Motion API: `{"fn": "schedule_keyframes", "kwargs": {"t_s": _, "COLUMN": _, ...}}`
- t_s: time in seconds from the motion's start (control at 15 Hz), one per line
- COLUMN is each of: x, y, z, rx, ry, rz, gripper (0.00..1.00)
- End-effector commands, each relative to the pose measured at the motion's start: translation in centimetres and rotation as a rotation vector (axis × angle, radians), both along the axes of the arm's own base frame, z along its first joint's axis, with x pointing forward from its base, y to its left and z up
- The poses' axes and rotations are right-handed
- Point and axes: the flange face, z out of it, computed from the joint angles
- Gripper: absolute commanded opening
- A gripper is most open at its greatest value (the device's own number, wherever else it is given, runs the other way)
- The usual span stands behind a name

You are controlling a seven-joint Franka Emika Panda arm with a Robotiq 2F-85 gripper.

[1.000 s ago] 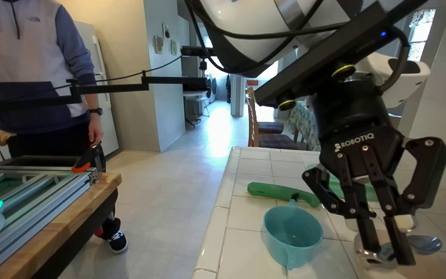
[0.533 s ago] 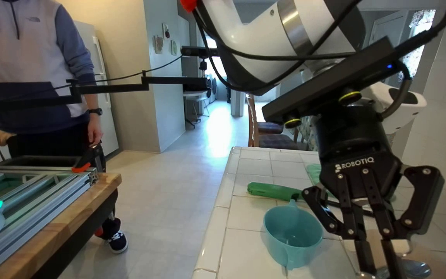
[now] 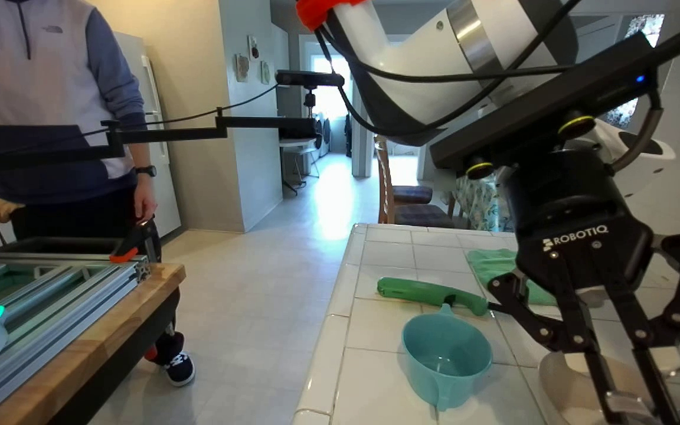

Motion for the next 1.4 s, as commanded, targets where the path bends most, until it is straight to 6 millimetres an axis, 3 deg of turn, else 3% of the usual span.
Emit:
{"fn": "schedule_keyframes", "kwargs": {"t_s": 0.0, "x": 0.9, "y": 0.7, "z": 0.0, "rx": -0.062, "ry": 0.068, "rz": 0.026, "gripper": 0.05}}
{"fn": "schedule_keyframes", "kwargs": {"t_s": 0.4, "x": 1.2, "y": 0.6, "z": -1.9, "rx": -0.092, "ry": 0.148, "rz": 0.03, "gripper": 0.05}}
{"fn": "schedule_keyframes", "kwargs": {"t_s": 1.33, "x": 3.1, "y": 1.0, "z": -3.8, "rx": -0.158, "ry": 0.256, "rz": 0.087, "gripper": 0.05}}
